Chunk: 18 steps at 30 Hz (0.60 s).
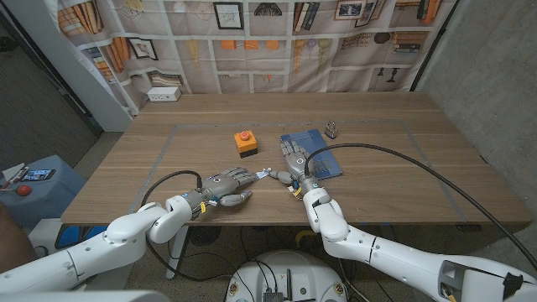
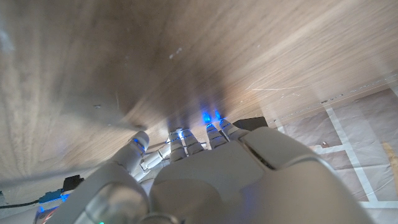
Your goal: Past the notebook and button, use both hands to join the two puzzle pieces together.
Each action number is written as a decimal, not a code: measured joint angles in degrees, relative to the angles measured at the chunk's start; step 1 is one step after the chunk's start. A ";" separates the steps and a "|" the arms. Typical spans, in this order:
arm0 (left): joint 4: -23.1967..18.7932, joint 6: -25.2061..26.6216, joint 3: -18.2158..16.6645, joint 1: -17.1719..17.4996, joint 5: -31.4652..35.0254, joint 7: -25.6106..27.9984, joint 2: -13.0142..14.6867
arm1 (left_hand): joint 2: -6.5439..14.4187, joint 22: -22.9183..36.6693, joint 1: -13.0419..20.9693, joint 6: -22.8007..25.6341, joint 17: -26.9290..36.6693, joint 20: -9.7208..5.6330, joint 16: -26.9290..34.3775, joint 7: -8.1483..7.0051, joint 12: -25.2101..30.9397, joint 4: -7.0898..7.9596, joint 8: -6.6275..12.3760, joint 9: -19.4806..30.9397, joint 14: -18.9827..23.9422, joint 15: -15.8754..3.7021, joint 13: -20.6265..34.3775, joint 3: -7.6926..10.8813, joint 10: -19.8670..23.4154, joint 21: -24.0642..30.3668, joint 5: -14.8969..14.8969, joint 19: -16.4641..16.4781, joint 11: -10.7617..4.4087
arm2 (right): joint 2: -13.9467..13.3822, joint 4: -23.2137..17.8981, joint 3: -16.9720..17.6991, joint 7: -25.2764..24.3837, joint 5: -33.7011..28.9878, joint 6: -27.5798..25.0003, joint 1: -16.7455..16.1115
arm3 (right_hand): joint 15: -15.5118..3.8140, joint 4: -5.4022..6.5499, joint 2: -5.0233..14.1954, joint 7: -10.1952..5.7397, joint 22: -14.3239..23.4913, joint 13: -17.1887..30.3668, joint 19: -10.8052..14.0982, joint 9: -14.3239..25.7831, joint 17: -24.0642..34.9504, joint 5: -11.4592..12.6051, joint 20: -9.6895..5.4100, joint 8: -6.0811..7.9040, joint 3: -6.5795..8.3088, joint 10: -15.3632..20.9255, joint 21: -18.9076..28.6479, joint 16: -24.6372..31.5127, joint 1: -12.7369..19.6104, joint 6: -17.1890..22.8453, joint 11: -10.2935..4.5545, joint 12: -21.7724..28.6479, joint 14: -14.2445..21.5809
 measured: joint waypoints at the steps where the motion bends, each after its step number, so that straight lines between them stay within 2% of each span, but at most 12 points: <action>1: 0.02 0.00 0.04 -0.06 0.00 -0.04 -0.04 | 0.00 0.00 0.00 0.00 0.00 0.00 0.00 0.00 0.00 0.00 0.00 0.00 0.00 0.00 0.00 0.00 0.01 0.00 0.00 0.00 0.00 | -0.05 -0.20 0.21 -0.31 0.30 0.20 -0.07 | 0.00 0.16 0.00 0.00 0.00 0.00 0.13 0.00 0.00 0.02 0.15 0.00 -0.16 0.01 0.00 0.00 0.00 0.00 -0.01 0.00 0.00; 10: 0.11 0.02 0.18 -0.40 0.05 -0.42 -0.18 | 0.00 0.00 0.00 -0.01 0.00 0.00 0.00 0.01 0.00 0.00 0.00 0.01 0.00 0.00 0.00 0.00 0.10 0.00 0.00 0.00 -0.10 | -0.38 -1.18 1.13 -1.77 1.78 1.69 -0.32 | -0.31 0.39 0.00 -0.31 0.00 0.00 0.37 0.00 0.00 0.02 0.02 0.00 -0.39 0.30 0.00 0.00 0.00 0.31 -0.31 0.00 0.30; 18: 0.15 -0.10 0.28 -0.64 0.06 -0.76 -0.28 | 0.00 0.00 0.00 -0.01 0.00 0.00 0.00 0.01 0.00 0.00 0.00 0.01 0.00 0.00 0.00 0.00 0.09 0.00 0.00 0.00 -0.10 | -0.82 -2.30 1.72 -2.48 2.61 2.93 -0.48 | -0.31 0.58 0.21 -0.31 0.00 0.00 0.37 0.01 0.01 0.02 0.02 0.00 -0.58 0.61 0.00 0.00 -0.23 0.30 0.01 0.00 0.30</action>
